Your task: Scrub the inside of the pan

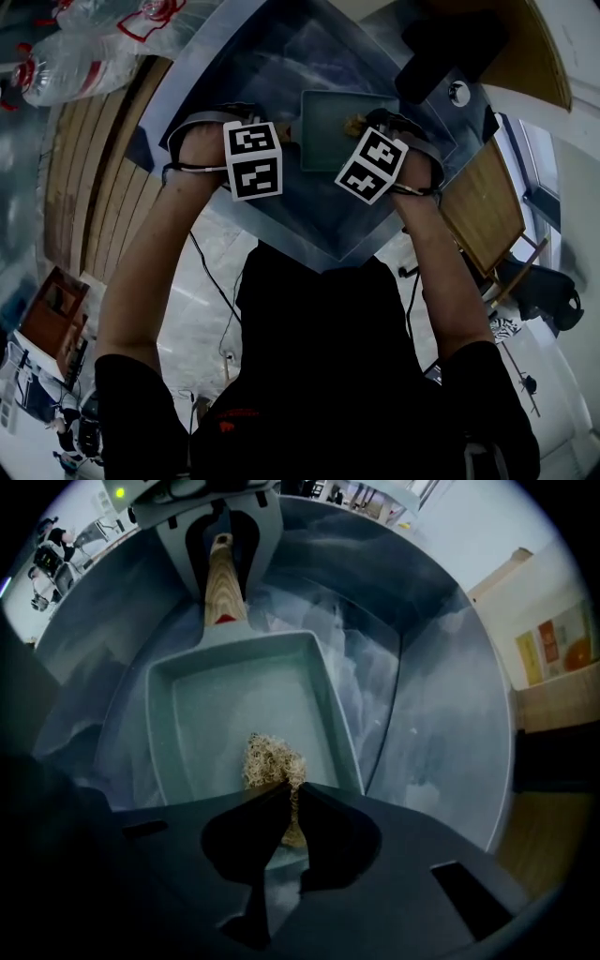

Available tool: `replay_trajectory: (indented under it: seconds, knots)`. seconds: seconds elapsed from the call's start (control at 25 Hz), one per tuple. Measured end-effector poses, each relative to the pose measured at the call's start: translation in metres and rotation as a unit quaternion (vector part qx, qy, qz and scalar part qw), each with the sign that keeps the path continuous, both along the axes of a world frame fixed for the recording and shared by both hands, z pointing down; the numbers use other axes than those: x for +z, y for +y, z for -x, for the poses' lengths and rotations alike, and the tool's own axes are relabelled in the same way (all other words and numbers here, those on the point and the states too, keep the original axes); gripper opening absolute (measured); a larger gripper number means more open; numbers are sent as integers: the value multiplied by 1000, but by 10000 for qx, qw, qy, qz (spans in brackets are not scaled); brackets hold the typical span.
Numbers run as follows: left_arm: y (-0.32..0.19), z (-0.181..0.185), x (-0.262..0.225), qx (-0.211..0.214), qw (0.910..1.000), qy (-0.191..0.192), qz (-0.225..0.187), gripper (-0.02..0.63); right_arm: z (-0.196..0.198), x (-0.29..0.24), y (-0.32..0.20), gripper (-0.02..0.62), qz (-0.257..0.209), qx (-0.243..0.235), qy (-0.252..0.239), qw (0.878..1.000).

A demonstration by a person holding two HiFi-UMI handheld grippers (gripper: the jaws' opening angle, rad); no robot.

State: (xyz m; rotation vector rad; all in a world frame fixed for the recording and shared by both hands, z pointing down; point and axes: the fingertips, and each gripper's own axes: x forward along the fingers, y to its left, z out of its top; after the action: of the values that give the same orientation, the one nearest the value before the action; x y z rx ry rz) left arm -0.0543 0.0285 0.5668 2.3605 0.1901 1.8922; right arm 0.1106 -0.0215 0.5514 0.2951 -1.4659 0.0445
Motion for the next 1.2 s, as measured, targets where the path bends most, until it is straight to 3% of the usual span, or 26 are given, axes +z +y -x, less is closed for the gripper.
replay_trajectory:
  seconds: [0.32, 0.44, 0.56, 0.64, 0.72, 0.8, 0.88, 1.2]
  knots:
    - [-1, -1, 1, -34, 10000, 0, 7, 158, -9, 0, -2, 28, 67, 196, -59, 9998]
    - [0, -1, 1, -37, 10000, -17, -9, 158, -2, -9, 5, 28, 232, 713, -665, 9950]
    - [0, -1, 1, -35, 10000, -37, -36, 158, 21, -23, 15, 28, 554, 1585, -1623, 9723]
    - [0, -1, 1, -33, 10000, -42, -36, 158, 38, -27, 21, 28, 727, 1812, -1930, 9616]
    - [0, -2, 0, -40, 10000, -36, -23, 158, 54, -23, 29, 28, 879, 1712, -1949, 9618]
    - [0, -2, 0, -44, 10000, -33, -20, 158, 64, -16, 36, 28, 903, 1413, -1745, 9703]
    - [0, -2, 1, -42, 10000, -32, -30, 158, 67, -9, 40, 28, 844, 1153, -1509, 9782]
    - [-1, -2, 1, -55, 10000, -63, -42, 158, 73, 1, 43, 21, 702, 485, -1096, 9903]
